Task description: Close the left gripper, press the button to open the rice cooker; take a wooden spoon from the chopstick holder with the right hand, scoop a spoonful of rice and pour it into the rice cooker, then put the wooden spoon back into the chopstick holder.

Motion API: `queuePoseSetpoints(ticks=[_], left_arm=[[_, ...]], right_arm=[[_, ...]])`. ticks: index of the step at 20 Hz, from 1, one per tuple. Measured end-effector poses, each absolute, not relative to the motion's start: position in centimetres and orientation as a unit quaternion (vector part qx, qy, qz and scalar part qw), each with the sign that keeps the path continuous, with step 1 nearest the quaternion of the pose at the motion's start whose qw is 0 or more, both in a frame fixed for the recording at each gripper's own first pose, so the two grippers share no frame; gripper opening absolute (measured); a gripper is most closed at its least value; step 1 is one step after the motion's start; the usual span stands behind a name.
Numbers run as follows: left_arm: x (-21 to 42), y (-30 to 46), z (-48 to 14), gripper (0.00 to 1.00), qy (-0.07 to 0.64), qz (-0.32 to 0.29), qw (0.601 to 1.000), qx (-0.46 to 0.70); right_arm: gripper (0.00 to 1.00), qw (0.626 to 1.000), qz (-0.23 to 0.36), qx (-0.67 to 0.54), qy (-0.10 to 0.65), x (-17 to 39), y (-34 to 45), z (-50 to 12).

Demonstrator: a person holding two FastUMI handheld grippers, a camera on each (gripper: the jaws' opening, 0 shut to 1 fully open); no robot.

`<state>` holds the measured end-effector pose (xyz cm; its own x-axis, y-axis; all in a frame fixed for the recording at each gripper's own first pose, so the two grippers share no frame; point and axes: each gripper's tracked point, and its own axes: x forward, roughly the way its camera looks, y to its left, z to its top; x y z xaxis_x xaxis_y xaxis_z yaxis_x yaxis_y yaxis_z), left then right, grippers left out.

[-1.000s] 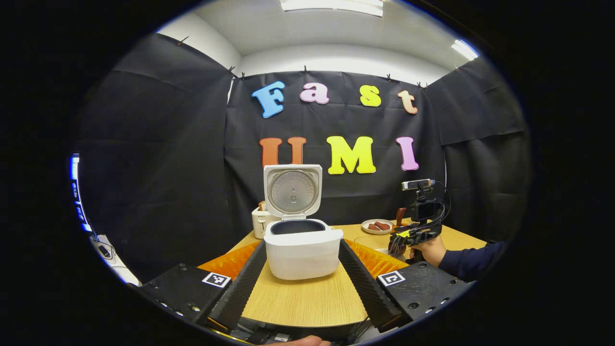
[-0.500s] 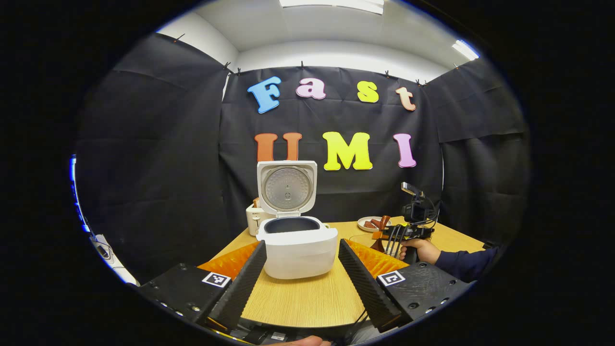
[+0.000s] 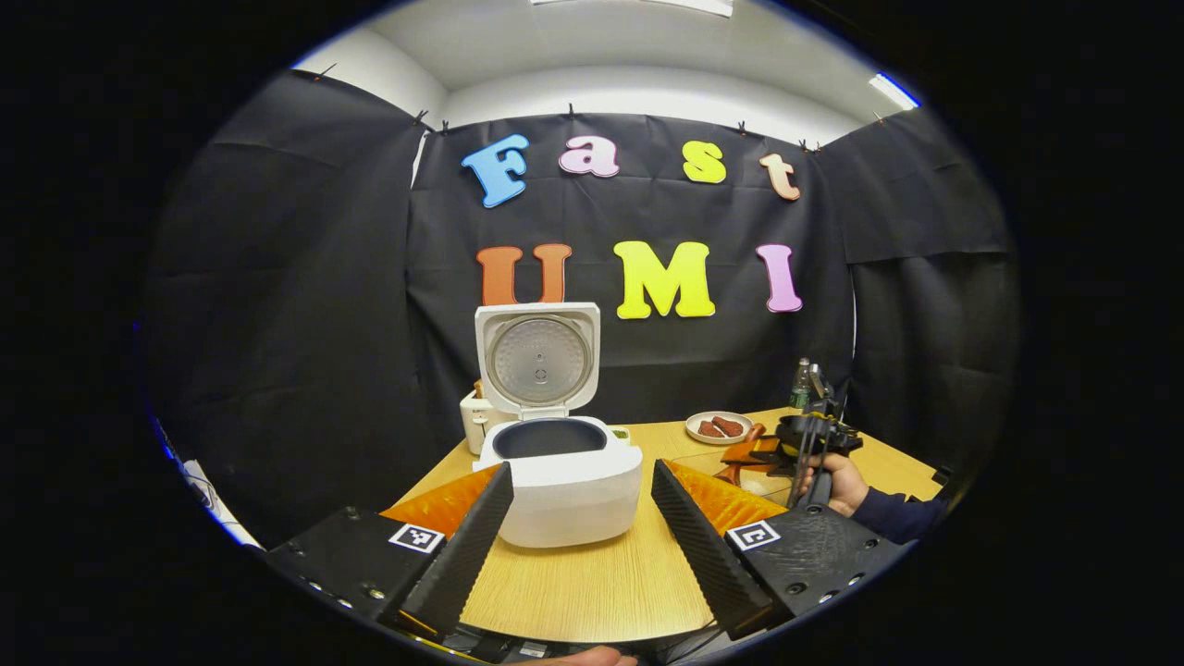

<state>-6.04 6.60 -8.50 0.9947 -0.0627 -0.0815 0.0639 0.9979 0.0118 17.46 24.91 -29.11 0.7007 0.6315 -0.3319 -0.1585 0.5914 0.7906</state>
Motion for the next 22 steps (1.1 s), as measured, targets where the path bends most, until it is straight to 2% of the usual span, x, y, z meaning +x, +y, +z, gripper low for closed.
queuePoseSetpoints(ticks=[3, 6, 7, 11, 16, 22], left_arm=[[-4.8, 6.2, -8.3, 0.95, 0.042, -0.035, 0.998, 0.003], [-4.0, 5.9, -8.4, 0.96, 0.048, -0.036, 0.998, -0.001], [-3.8, 5.8, -8.2, 0.96, 0.049, -0.035, 0.998, -0.004], [-3.9, 5.6, -6.7, 0.95, 0.028, -0.04, 0.999, -0.011], [-4.1, 6.7, -6.3, 0.96, 0.016, -0.039, 0.999, -0.008], [-4.7, 10.3, -5.7, 0.96, 0.007, -0.015, 1.0, -0.024]], right_arm=[[0.08, 0.808, 0.232, 0.462, 0.283, 18.0, 22.5, -26.4], [0.07, 0.74, 0.235, 0.58, 0.244, 18.7, 20.8, -22.2], [0.08, 0.723, 0.242, 0.597, 0.25, 18.4, 21.1, -21.3], [0.08, 0.694, 0.28, 0.609, 0.264, 16.8, 23.5, -18.7], [0.08, 0.729, 0.3, 0.555, 0.268, 15.6, 27.2, -16.4], [0.08, 0.745, 0.329, 0.506, 0.285, 17.5, 33.7, -13.7]])
